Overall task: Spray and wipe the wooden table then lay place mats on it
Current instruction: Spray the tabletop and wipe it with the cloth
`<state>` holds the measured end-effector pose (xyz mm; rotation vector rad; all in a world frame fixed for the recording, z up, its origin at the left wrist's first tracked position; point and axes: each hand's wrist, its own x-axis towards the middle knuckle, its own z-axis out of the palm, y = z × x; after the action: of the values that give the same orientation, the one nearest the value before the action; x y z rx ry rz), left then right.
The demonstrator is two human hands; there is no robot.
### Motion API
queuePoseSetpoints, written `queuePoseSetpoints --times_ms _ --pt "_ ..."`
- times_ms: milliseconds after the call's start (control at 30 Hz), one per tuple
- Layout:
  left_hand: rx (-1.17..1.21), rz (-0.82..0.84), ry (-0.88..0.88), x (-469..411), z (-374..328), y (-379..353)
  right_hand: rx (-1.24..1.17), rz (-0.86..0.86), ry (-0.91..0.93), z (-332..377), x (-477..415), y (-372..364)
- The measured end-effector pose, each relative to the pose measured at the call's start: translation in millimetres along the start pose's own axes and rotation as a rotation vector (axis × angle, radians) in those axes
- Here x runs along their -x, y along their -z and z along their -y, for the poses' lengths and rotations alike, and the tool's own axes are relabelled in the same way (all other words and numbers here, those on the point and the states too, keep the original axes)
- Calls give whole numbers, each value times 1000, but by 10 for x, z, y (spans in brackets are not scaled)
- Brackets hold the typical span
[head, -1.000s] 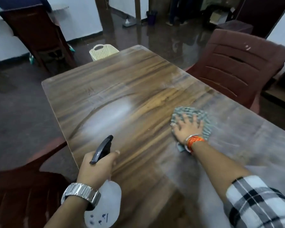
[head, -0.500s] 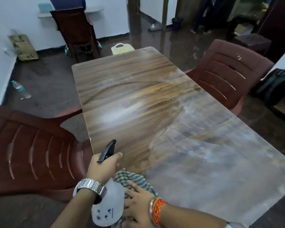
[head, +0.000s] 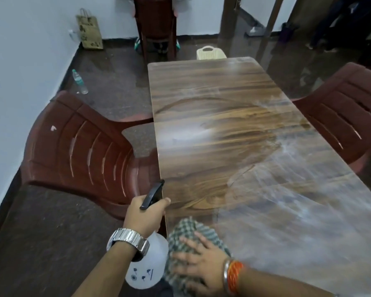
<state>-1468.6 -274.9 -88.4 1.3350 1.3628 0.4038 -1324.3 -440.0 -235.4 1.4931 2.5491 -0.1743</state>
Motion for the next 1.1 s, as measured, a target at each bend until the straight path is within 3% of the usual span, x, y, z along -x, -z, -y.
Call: queuePoseSetpoints --times_ms 100,267,367,433,533,600,800,1000,1100 --pt "12 -8 11 -14 88 61 -188 -78 -208 -477 -414 148" --pt "-2 7 40 -32 240 63 -287 -76 -665 -1353 -455 190" --pt "-20 8 25 1 289 2 -320 -55 -850 -1410 -532 270" --pt "-48 19 14 22 291 -54 -284 -67 -751 -1122 -613 283" --pt "-126 77 -8 111 275 -149 -246 -140 -416 -430 -432 271" --pt "-178 117 7 235 286 -196 -234 -187 -286 -23 -226 257" --pt "-295 217 77 843 562 -154 -204 -78 -112 804 320 34" --pt "-324 131 139 1446 831 -322 -207 -71 19 1075 673 -69" --pt "-277 5 194 1716 939 -492 -143 -20 97 1137 840 -93"
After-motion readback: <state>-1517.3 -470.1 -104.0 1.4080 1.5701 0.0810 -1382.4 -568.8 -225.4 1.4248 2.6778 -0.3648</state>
